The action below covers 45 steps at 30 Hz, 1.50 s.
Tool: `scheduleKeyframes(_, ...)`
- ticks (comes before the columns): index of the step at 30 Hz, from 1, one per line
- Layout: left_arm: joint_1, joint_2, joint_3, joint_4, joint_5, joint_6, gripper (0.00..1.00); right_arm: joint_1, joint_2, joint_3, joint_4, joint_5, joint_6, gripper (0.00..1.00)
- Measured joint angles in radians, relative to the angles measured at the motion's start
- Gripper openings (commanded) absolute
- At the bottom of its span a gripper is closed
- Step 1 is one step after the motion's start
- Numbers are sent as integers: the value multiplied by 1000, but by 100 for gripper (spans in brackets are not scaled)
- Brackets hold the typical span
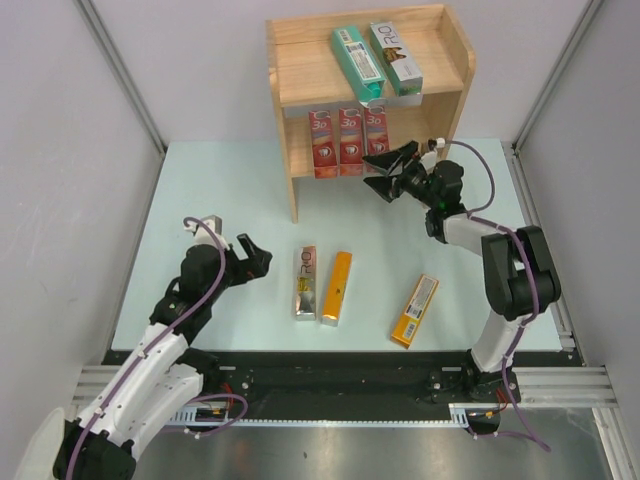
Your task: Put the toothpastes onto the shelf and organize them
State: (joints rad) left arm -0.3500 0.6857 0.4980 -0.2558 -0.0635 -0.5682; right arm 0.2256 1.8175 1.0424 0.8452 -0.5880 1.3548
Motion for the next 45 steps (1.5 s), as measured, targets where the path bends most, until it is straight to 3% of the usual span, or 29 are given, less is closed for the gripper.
scheduleKeyframes(16, 0, 11, -19, 67, 68, 1, 100, 50, -453, -106, -418, 97, -344, 100)
scheduleKeyframes(23, -19, 93, -18, 100, 95, 2, 100, 124, -647, -138, -756, 312, -591, 100)
scheduleKeyframes(28, -98, 198, 5, 118, 86, 3, 100, 168, -777, -195, -928, 454, -708, 99)
scheduleKeyframes(36, -190, 327, 84, 128, 53, 3, 100, 168, -806, -275, -1063, 547, -782, 100)
scheduleKeyframes(45, -200, 353, 117, 130, 39, 3, 100, 169, -815, -285, -1083, 565, -799, 100)
